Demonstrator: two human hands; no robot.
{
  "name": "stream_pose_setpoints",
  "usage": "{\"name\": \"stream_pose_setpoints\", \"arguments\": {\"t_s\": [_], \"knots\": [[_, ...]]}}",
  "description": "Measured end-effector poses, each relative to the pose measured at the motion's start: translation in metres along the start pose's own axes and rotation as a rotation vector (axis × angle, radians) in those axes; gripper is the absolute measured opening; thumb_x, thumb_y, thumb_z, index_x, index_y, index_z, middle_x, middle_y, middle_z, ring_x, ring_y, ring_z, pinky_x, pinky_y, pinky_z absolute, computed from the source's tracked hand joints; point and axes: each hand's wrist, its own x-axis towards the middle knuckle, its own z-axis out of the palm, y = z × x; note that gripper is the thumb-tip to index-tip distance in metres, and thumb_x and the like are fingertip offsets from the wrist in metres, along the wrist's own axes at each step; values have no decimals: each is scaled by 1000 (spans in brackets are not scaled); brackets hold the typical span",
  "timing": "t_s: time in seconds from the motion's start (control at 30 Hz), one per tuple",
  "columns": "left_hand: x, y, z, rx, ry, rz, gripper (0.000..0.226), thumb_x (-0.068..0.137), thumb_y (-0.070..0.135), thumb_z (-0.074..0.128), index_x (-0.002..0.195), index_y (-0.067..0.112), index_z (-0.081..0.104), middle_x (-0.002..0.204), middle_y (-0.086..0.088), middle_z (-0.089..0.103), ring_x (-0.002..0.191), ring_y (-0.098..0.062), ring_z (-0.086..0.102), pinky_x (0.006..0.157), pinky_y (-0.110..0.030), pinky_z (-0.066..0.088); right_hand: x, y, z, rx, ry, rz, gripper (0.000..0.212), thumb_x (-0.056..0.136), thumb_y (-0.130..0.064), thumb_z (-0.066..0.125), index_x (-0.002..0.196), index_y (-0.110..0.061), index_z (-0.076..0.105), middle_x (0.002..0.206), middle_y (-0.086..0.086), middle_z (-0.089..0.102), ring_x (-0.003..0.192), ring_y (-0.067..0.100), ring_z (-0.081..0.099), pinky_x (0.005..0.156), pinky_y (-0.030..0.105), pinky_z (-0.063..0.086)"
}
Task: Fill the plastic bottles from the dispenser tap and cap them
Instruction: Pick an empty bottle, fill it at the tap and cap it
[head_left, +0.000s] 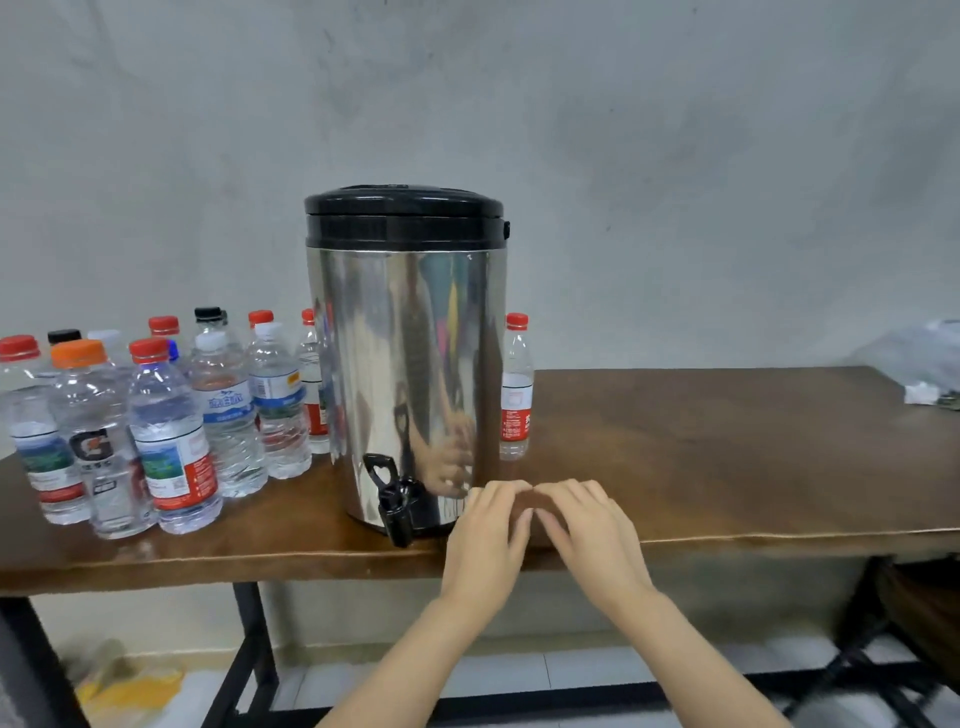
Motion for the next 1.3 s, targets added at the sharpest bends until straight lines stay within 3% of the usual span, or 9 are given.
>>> {"name": "stream_pose_setpoints", "arguments": {"t_s": [0.17, 0.4, 0.6, 0.8, 0.9, 1.0, 1.07, 1.2, 1.3], "knots": [[51, 0, 43, 134, -175, -70, 39, 103, 30, 47, 141, 22, 46, 139, 6, 50, 129, -14, 41, 107, -25, 35, 26, 51, 3, -68, -12, 123, 25, 85, -25, 75, 109, -24, 68, 103, -11, 69, 91, 18, 64, 66, 31, 54], [91, -1, 91, 246, -370, -180, 48, 105, 36, 41, 150, 24, 33, 155, 0, 36, 144, -19, 29, 119, -35, 26, 73, 100, 16, -48, -94, 244, 38, 101, -35, 50, 138, -30, 50, 128, -9, 59, 117, 11, 53, 91, 25, 49], [95, -5, 99, 339, -354, -225, 51, 106, 39, 33, 154, 25, 23, 163, -5, 19, 152, -25, 13, 123, -39, 13, 126, 108, 28, 12, -166, 275, 54, 98, -38, 55, 147, -30, 35, 134, -5, 54, 119, 13, 52, 93, 26, 50], [94, -7, 101, 357, -334, -217, 49, 106, 39, 33, 152, 22, 27, 161, -6, 22, 150, -26, 15, 123, -39, 15, 180, 85, 38, 435, -210, 297, 85, 87, -43, 70, 152, -31, 17, 149, 0, 41, 137, 21, 37, 106, 46, 42], [94, -7, 102, 344, -332, -224, 49, 106, 38, 35, 151, 21, 28, 160, -7, 24, 150, -26, 16, 123, -39, 18, 202, 74, 38, 699, -240, 351, 102, 81, -35, 79, 154, -30, 8, 152, 7, 35, 138, 29, 39, 109, 46, 39], [95, -7, 102, 343, -340, -225, 48, 106, 38, 35, 151, 20, 28, 159, -6, 24, 149, -25, 16, 122, -38, 19, 211, 69, 46, 855, -372, 424, 114, 78, -28, 82, 155, -26, -2, 153, 11, 36, 134, 32, 46, 107, 45, 42], [95, -7, 101, 346, -341, -229, 48, 106, 38, 34, 151, 21, 28, 159, -6, 24, 149, -25, 17, 122, -38, 21, 210, 67, 54, 887, -396, 444, 115, 76, -26, 84, 155, -24, 1, 150, 11, 41, 132, 31, 48, 107, 46, 43], [96, -8, 102, 334, -329, -235, 48, 106, 38, 36, 150, 21, 31, 157, -5, 29, 148, -24, 20, 121, -39, 25, 206, 66, 59, 850, -285, 444, 96, 77, -21, 83, 151, -21, 21, 143, 9, 50, 128, 29, 52, 101, 41, 46], [95, -8, 102, 336, -327, -219, 47, 105, 37, 37, 149, 19, 32, 154, -6, 32, 146, -24, 23, 120, -38, 26, 199, 71, 47, 828, -206, 453, 90, 79, -23, 82, 150, -24, 26, 144, 7, 49, 129, 28, 50, 101, 42, 46]]}}
